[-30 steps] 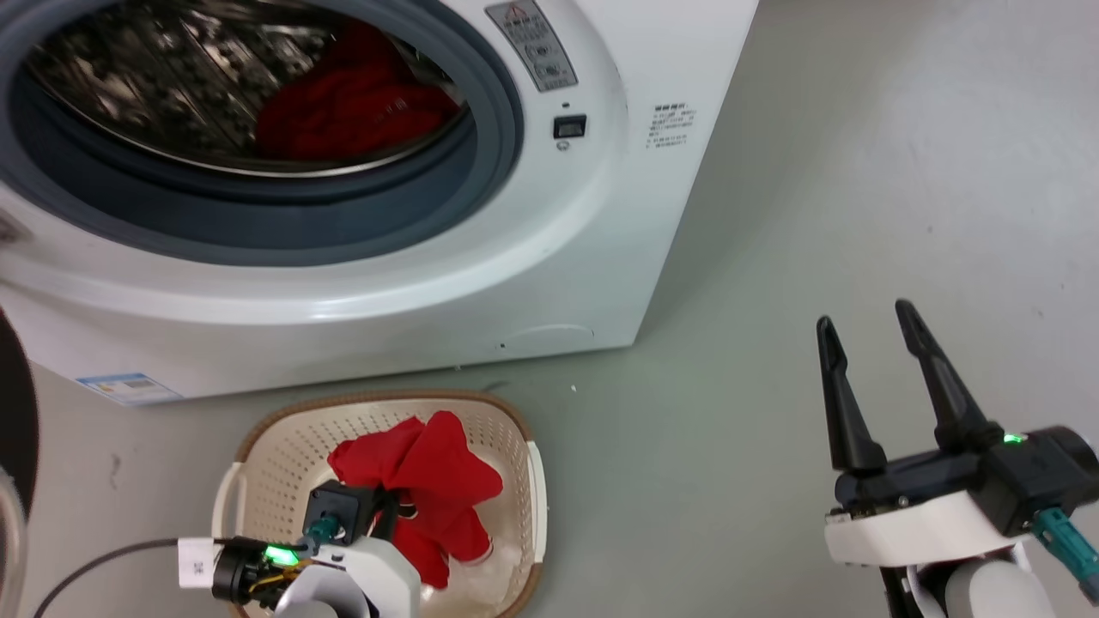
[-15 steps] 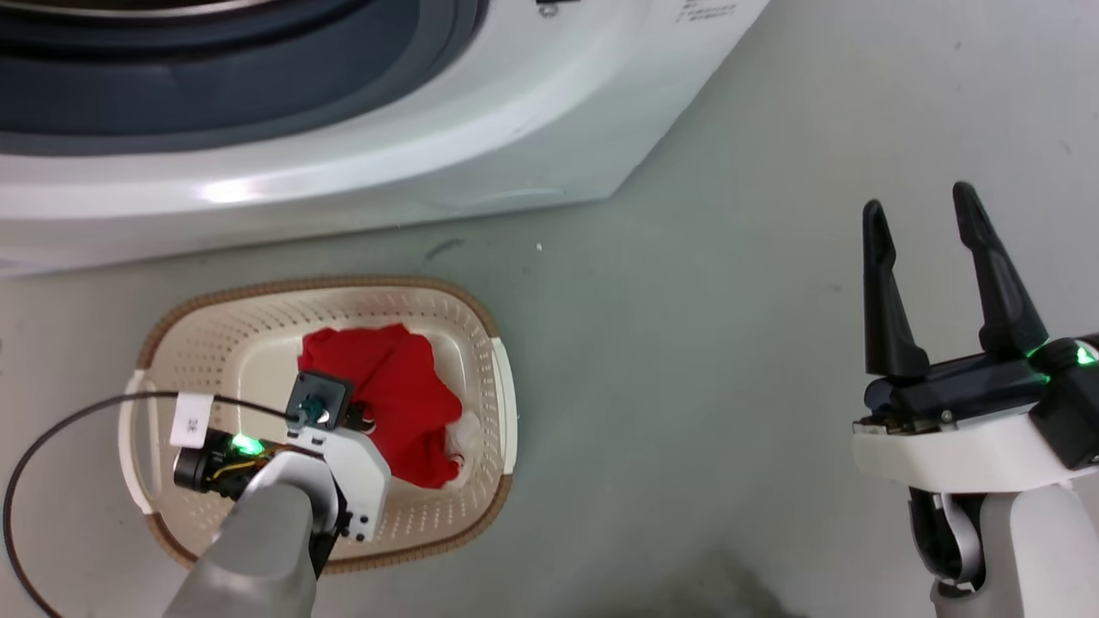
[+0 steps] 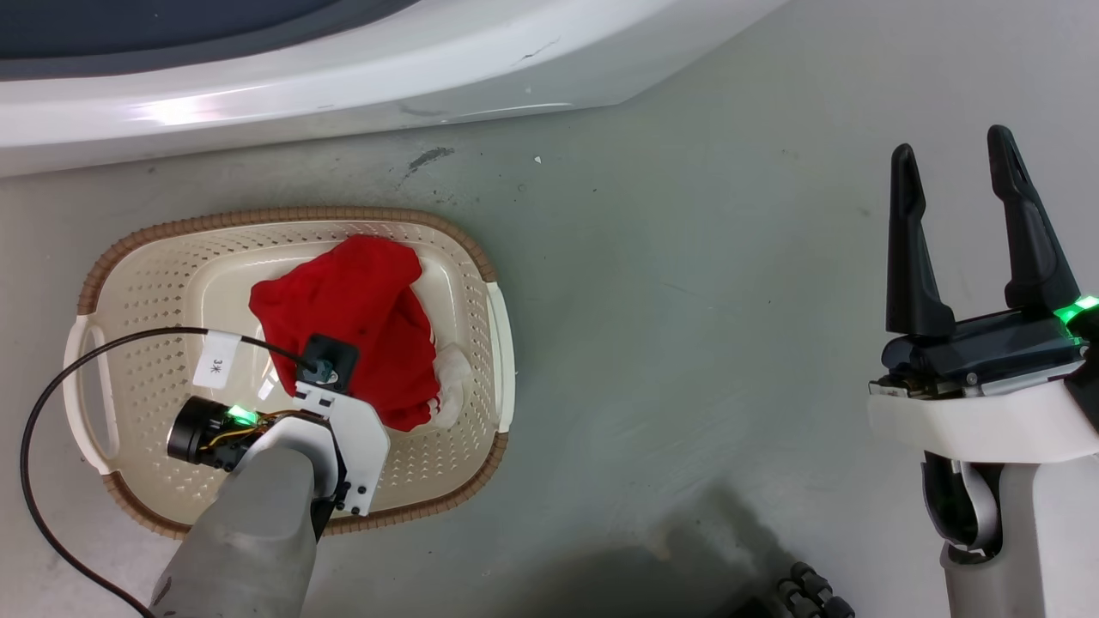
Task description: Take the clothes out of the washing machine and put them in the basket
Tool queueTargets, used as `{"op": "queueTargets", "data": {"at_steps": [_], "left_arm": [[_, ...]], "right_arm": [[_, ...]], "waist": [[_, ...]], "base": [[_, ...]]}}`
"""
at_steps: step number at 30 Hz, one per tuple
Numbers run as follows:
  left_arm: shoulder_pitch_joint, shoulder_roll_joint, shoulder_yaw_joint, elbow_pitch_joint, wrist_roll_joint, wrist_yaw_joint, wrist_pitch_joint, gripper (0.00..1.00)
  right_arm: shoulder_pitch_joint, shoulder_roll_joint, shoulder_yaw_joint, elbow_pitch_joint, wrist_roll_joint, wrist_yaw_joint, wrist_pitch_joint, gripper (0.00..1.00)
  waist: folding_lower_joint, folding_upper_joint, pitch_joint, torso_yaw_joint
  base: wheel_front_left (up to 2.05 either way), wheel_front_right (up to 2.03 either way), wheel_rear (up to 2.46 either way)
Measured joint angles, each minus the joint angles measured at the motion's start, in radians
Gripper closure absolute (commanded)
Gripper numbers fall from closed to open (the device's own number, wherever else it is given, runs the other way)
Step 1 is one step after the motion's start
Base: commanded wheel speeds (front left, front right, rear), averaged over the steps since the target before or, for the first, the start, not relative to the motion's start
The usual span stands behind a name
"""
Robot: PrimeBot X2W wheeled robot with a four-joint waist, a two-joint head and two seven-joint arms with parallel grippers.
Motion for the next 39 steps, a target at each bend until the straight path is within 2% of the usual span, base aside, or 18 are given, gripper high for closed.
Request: {"op": "queueTargets", "data": {"at_steps": [1, 2, 3, 7, 11, 20, 39], "left_arm": [[-0.001, 0.000, -0.001, 0.002, -0.002, 0.000, 0.011, 1.00], [-0.002, -0.001, 0.002, 0.002, -0.009, -0.002, 0.026, 0.90], [-0.002, -0.001, -0.003, 0.003, -0.009, -0.001, 0.031, 0.00], [0.010, -0.009, -0.005, 0.005, -0.019, -0.001, 0.027, 0.00], [0.043, -0.022, 0.000, 0.007, -0.037, 0.005, -0.030, 0.00], [0.149, -0.067, 0.020, -0.027, -0.091, 0.017, -0.119, 0.00], [0.540, -0.089, 0.135, -0.660, -0.130, 0.085, -0.123, 0.00]], "right_arm": [[0.000, 0.000, 0.000, 0.001, 0.000, 0.000, 0.000, 0.00], [0.000, 0.000, 0.000, 0.002, 0.000, 0.000, 0.000, 0.00], [-0.001, 0.000, 0.000, 0.004, 0.001, 0.000, 0.000, 0.00], [0.000, 0.000, -0.002, 0.016, 0.003, 0.000, 0.000, 0.00], [0.008, 0.000, 0.006, 0.032, 0.000, 0.000, 0.000, 0.00], [0.102, 0.001, 0.014, 0.076, -0.026, 0.000, 0.000, 0.00], [0.279, 0.001, -0.004, 0.138, -0.045, 0.000, 0.000, 0.00]], "waist": [[0.0000, 0.0000, 0.000, 0.000], [0.0000, 0.0000, -0.002, -0.001], [0.0000, 0.0000, -0.005, -0.001], [0.0000, 0.0000, -0.030, 0.002], [-0.0001, 0.0000, -0.079, 0.008], [-0.0002, 0.0000, -0.250, 0.036], [-0.0005, 0.0000, -0.590, 0.132]], "base": [[0.00, 0.00, 0.00], [0.00, 0.00, 0.00], [0.00, 0.00, 0.00], [0.00, 0.00, 0.00], [0.00, 0.00, 0.00], [0.00, 0.00, 0.00], [0.00, 0.00, 0.00]]}}
